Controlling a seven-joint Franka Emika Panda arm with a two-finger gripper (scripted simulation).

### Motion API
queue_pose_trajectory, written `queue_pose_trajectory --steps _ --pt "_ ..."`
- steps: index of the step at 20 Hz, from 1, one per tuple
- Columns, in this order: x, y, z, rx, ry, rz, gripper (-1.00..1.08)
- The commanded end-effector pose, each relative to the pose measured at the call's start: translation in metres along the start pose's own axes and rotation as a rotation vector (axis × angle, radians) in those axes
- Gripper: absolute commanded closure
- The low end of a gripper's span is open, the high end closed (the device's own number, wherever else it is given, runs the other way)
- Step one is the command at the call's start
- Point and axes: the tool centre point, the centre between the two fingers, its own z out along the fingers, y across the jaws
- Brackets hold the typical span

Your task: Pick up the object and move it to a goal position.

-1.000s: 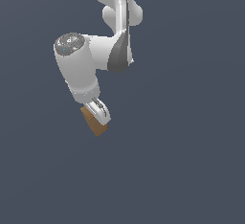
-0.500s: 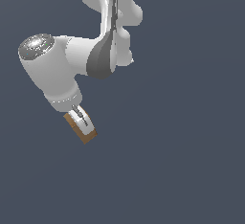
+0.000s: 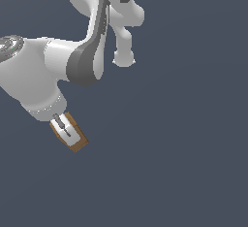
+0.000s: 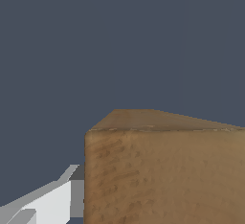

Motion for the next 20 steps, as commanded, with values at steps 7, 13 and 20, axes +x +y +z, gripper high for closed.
queue_pose_trajectory --steps 7,13,20 --pt "0.029 -0.001 -0.014 0.006 0.009 0.000 1.08" --pt "0.037 -0.001 -0.016 0.006 0.009 0.000 1.08" --pt "0.041 -0.002 -0.017 0.006 0.009 0.001 1.08"
